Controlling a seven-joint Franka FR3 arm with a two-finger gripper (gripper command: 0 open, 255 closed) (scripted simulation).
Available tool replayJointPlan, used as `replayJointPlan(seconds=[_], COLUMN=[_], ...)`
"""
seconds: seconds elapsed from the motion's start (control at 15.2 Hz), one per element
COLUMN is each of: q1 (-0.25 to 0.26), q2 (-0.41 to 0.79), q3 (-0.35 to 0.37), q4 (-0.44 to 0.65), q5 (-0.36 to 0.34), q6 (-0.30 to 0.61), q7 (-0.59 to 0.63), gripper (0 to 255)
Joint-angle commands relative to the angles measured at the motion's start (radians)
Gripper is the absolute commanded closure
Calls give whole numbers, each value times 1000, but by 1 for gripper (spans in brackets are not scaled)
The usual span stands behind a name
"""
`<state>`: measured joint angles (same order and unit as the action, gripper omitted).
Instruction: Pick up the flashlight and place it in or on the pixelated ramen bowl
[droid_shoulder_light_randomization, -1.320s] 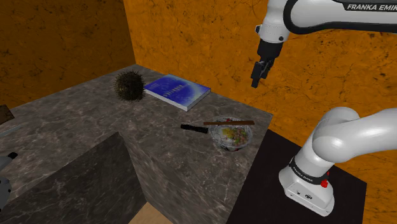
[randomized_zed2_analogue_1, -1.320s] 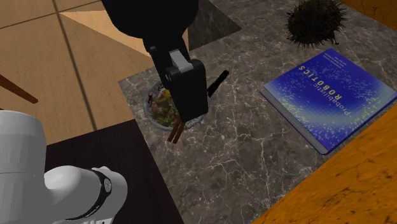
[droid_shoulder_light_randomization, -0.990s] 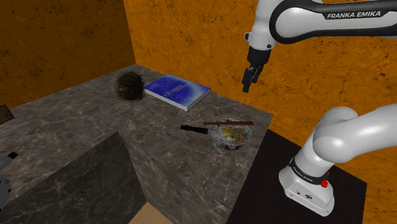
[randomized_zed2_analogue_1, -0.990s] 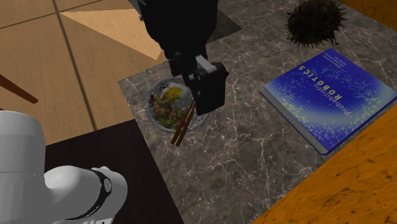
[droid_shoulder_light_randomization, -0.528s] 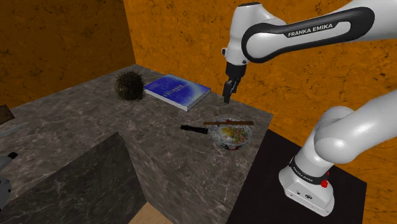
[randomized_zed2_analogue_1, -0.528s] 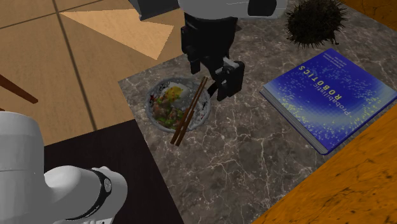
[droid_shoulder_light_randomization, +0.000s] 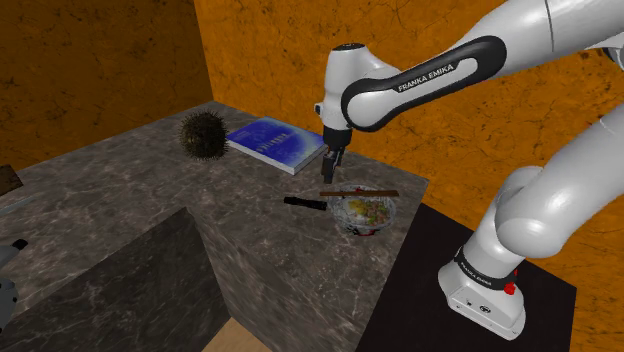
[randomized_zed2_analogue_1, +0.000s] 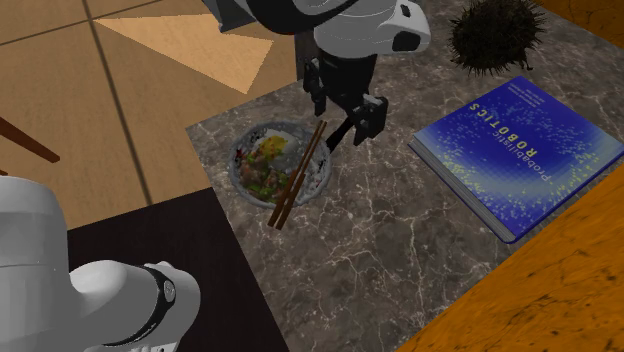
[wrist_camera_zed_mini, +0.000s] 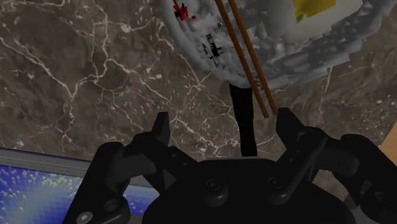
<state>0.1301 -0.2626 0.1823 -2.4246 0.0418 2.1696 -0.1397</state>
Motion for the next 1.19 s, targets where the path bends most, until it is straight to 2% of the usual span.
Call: replayJointPlan(seconds=[0.0, 0.4, 0.86, 1.12], q1=[9, 41, 43, 44], q2=[77, 294, 362, 367], q3=[13, 52, 50, 49], q4=[28, 129, 102, 101], q5=[-6, -44, -67, -70], q6=[48, 159, 252, 259], q7=[-9, -18, -1, 1], gripper=[0, 0, 0, 0])
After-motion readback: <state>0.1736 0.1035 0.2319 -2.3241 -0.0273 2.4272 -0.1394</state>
